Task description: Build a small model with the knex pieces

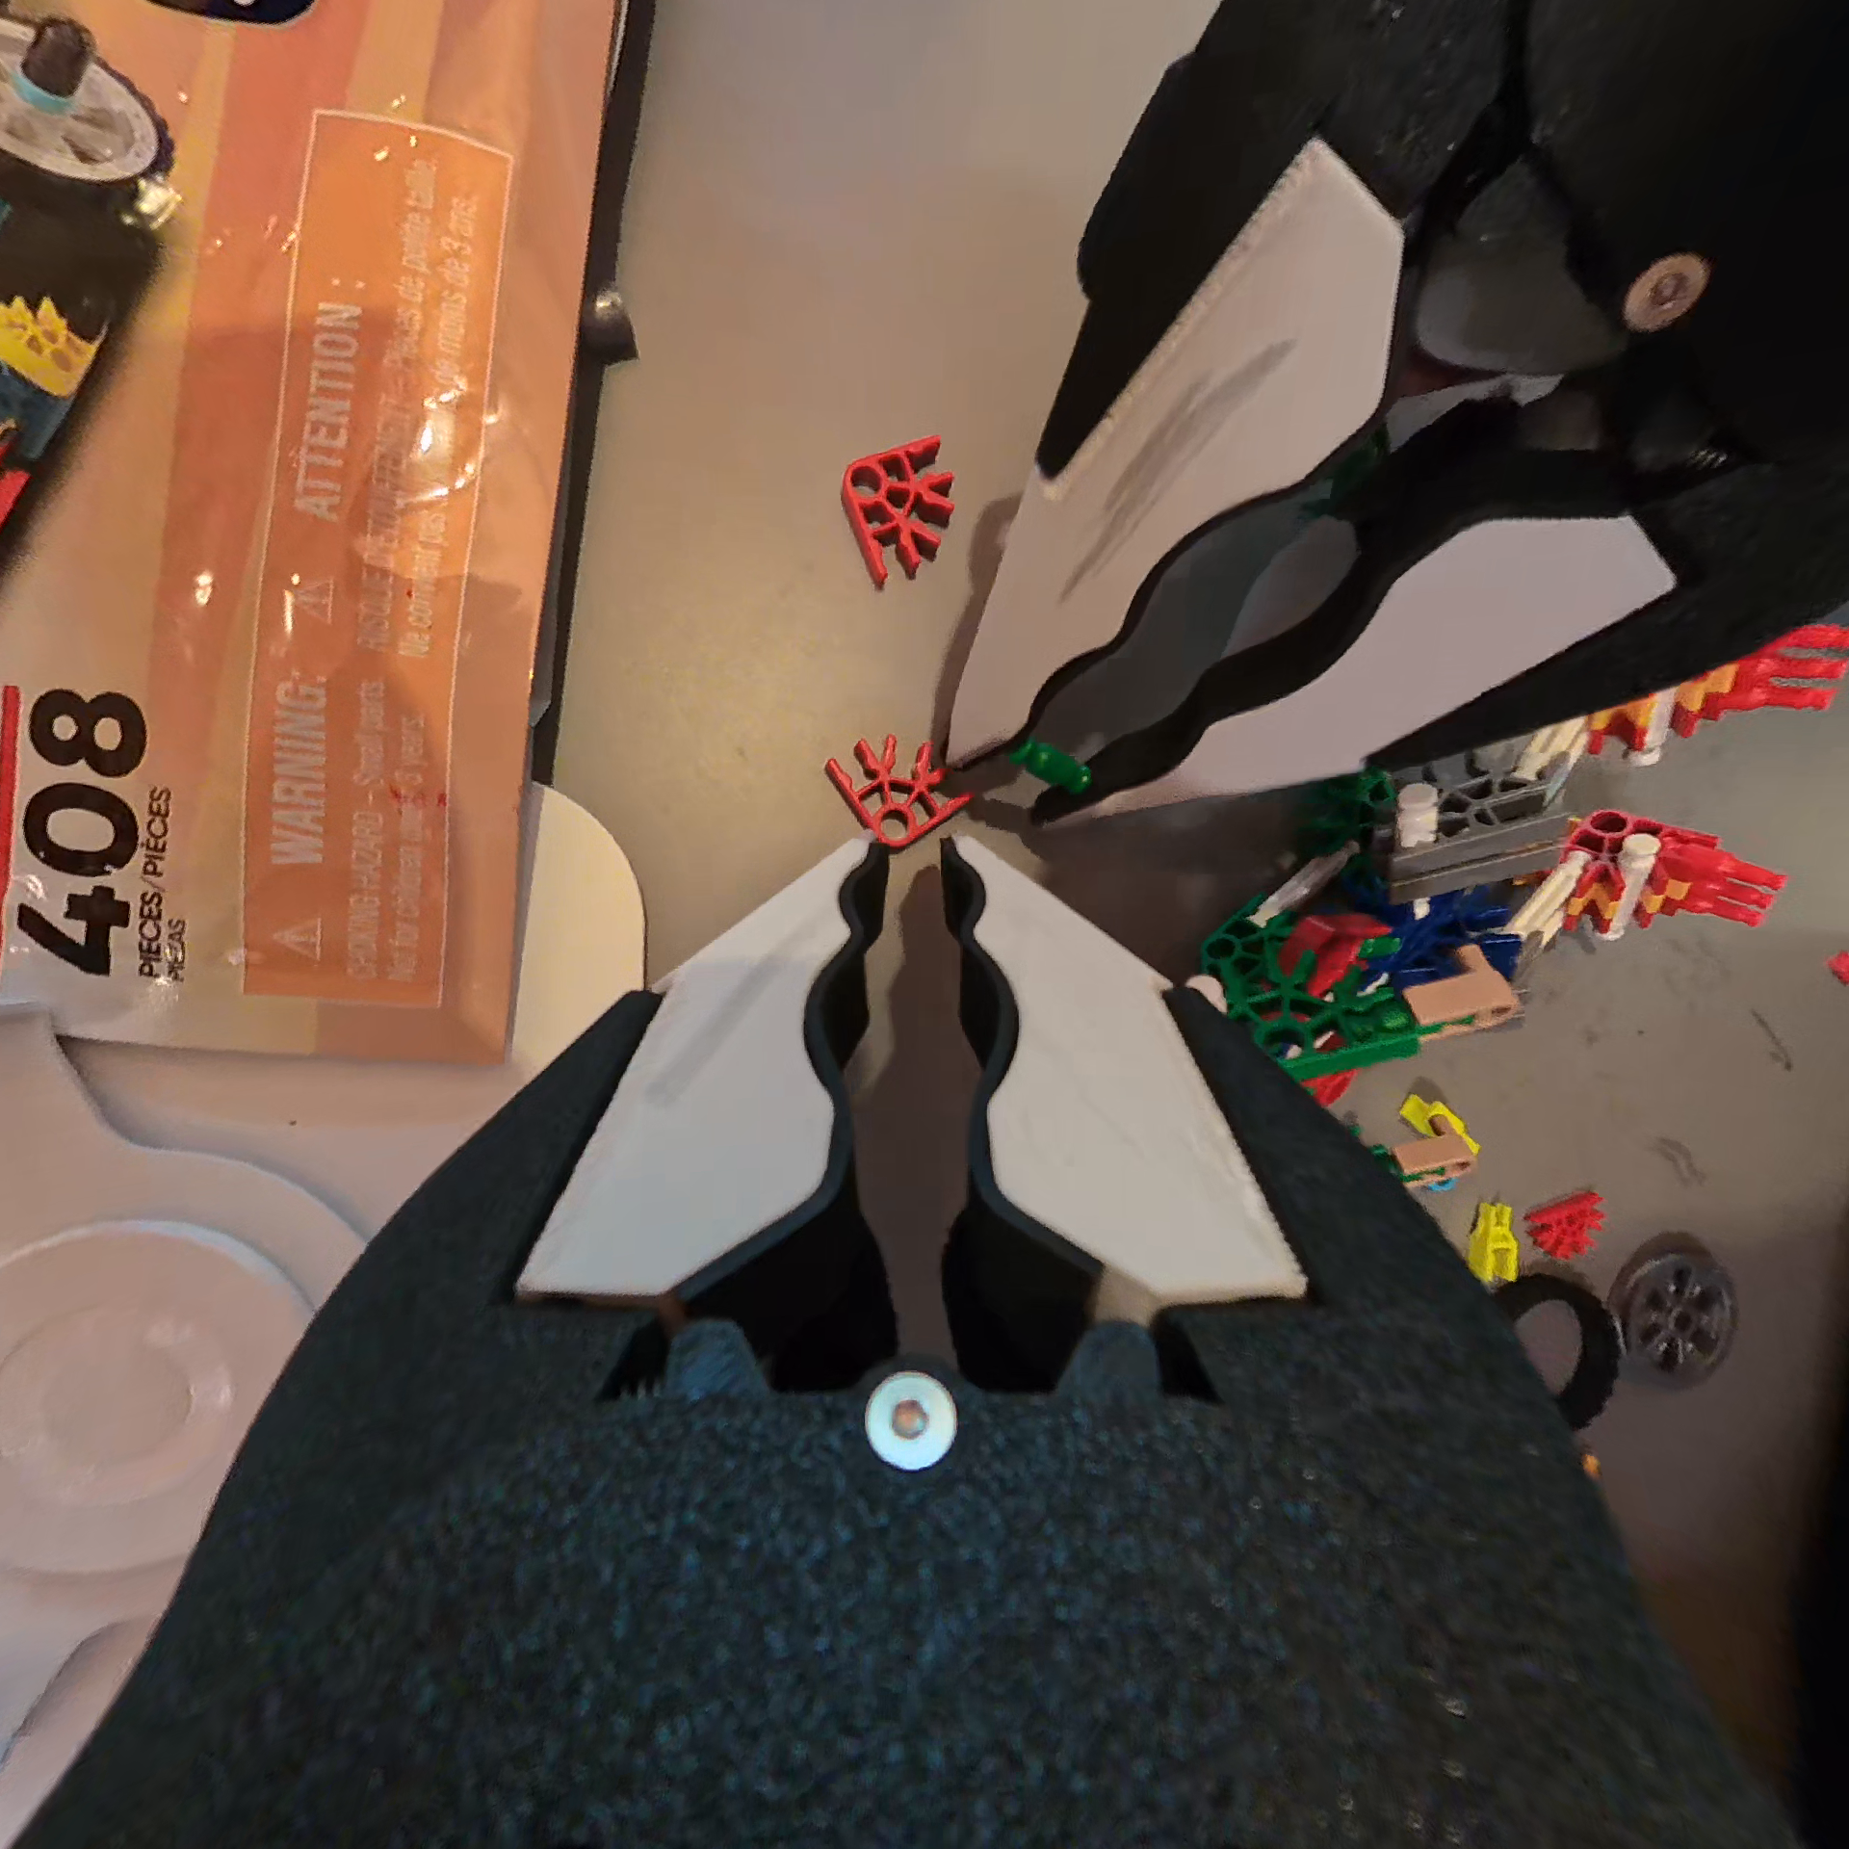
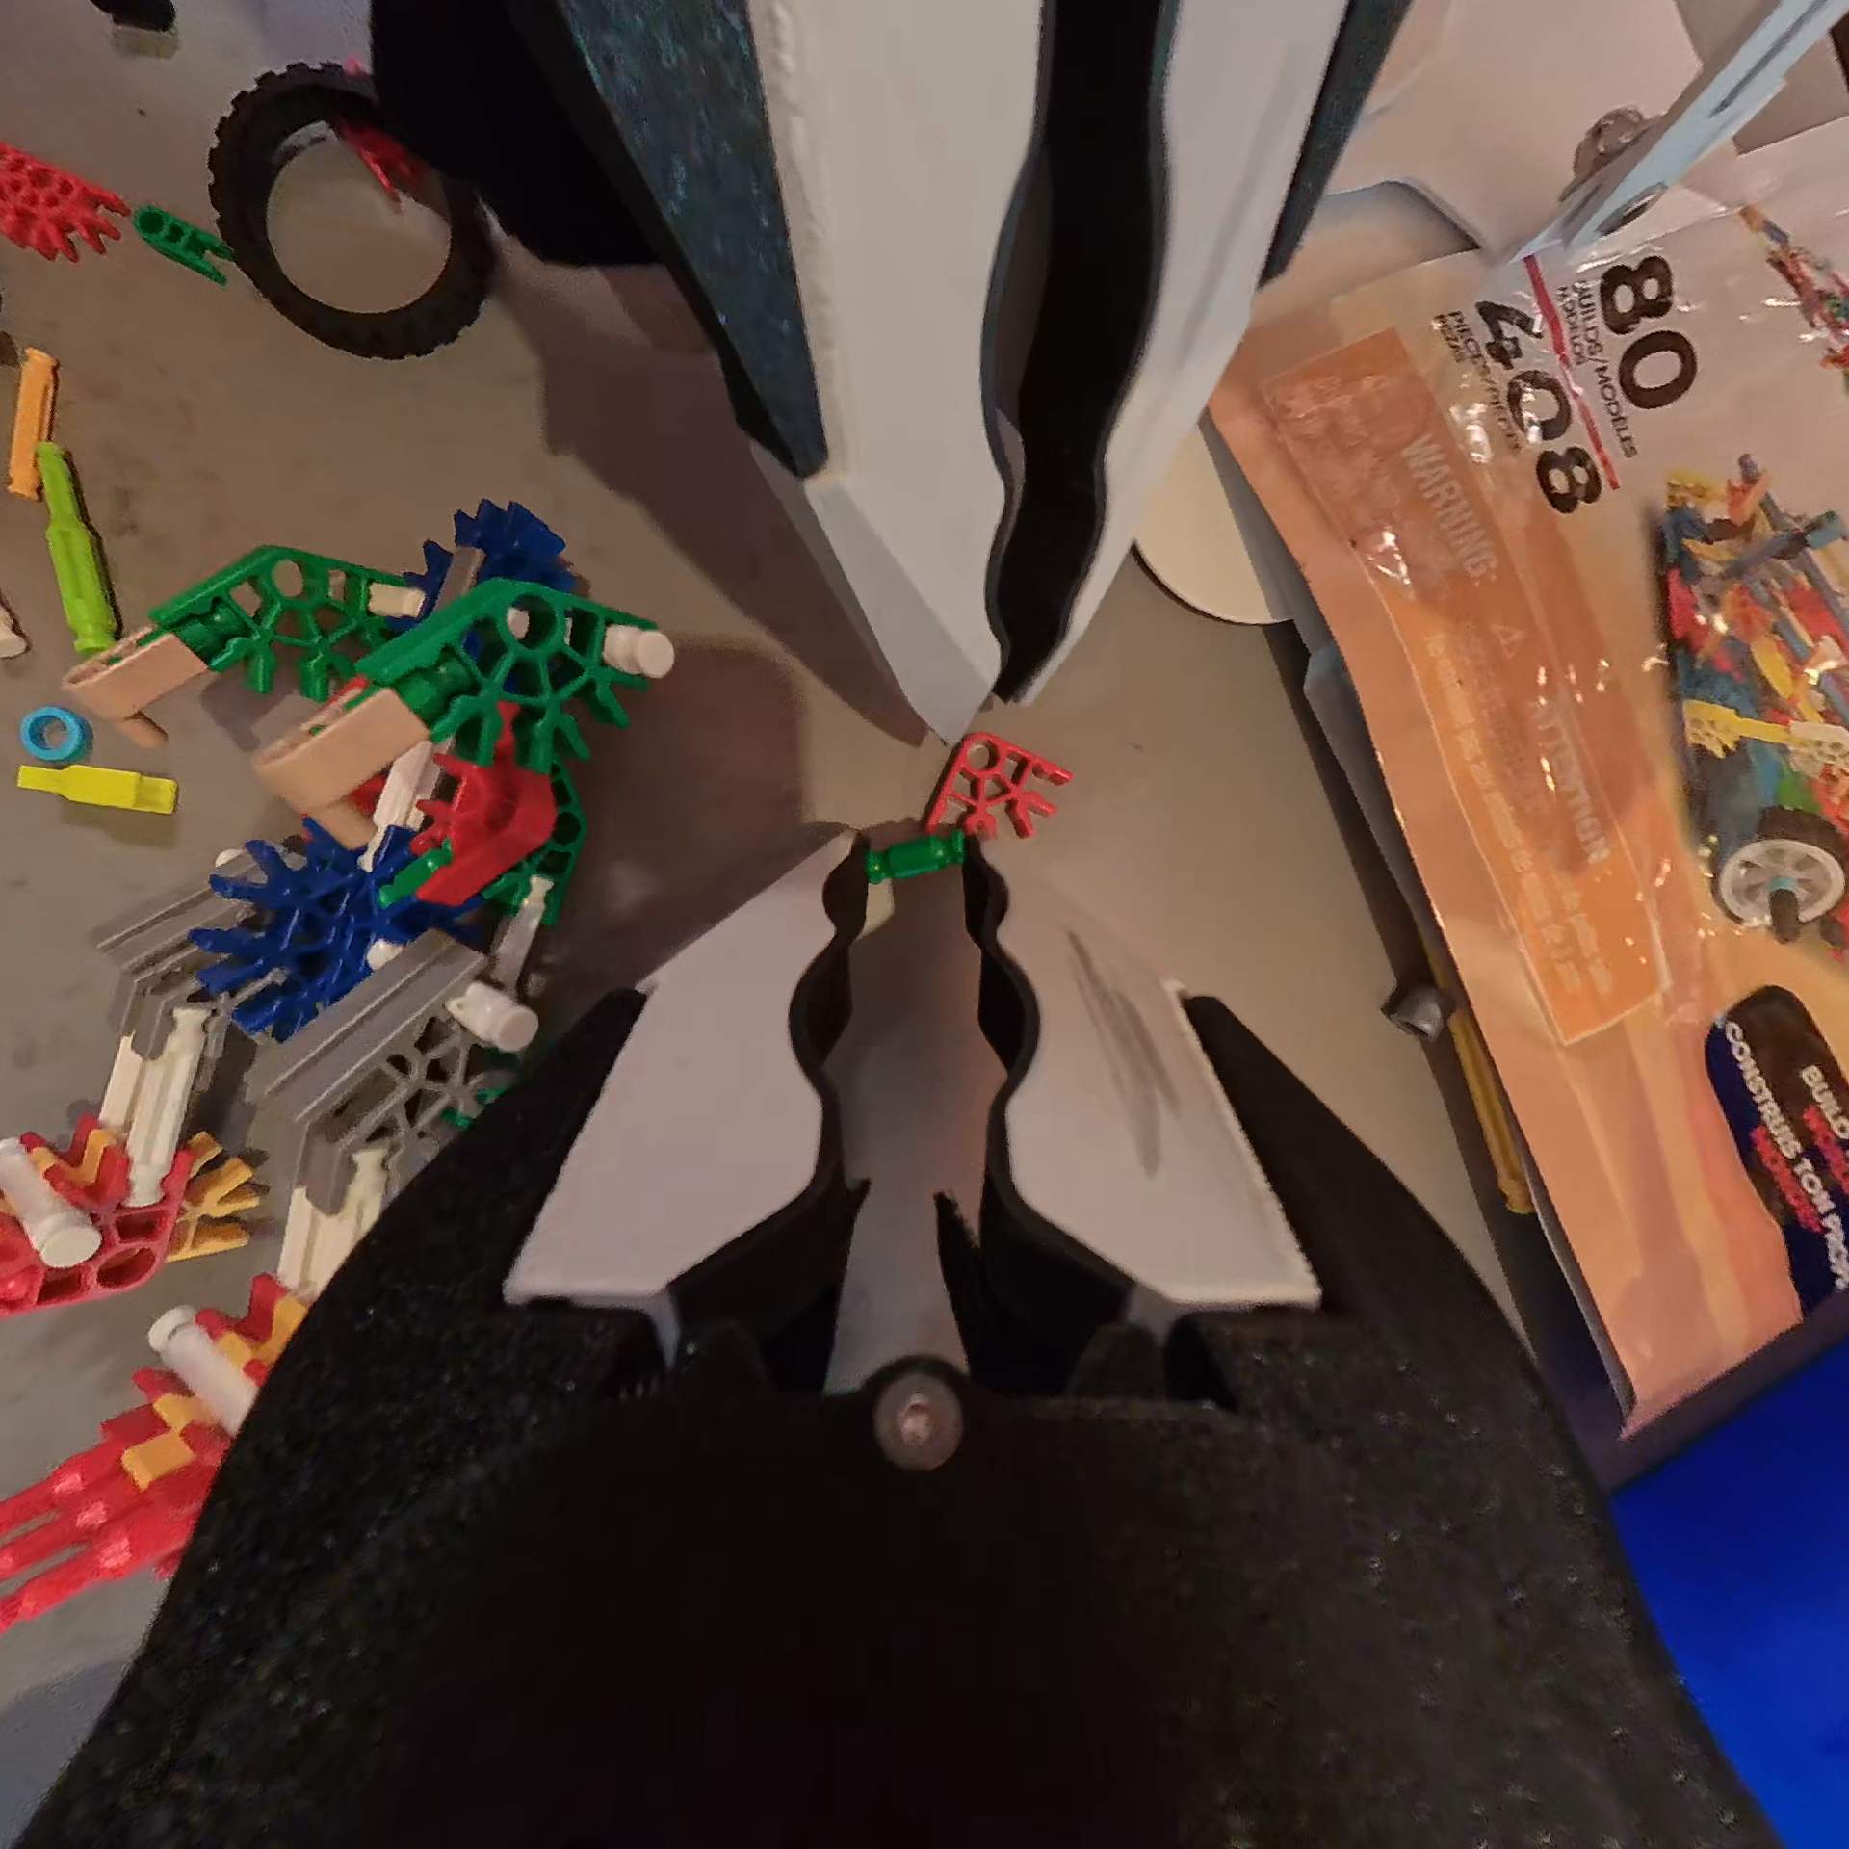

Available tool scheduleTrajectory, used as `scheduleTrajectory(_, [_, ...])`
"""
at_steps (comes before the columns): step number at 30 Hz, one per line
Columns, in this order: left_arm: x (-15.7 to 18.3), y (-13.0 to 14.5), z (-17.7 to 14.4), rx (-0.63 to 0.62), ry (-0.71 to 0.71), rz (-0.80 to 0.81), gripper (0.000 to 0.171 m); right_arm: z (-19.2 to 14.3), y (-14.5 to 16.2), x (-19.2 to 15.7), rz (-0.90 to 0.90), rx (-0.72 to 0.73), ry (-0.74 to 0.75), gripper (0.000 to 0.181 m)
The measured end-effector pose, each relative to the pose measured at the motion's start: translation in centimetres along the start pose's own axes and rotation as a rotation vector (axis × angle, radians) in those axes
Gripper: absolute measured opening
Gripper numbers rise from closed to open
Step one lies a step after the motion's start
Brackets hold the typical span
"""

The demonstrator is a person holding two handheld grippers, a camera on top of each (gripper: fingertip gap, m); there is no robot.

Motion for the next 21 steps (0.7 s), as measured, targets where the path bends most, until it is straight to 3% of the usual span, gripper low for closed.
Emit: scheduleTrajectory(21, [-0.4, 0.0, 1.7, -0.031, 0.022, 0.017, 0.009, 0.0, -0.9, 0.0, -0.061, -0.035, -0.038, 0.018])
Point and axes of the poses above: each gripper's, where its closed fingertips meet, z out along the fingers, y out of its underside, x = y × z across the jaws, the point moved 6 cm from there along -z, back along the fingers, and after that the axes turned 12 degrees about -y, right-handed, at the moved point
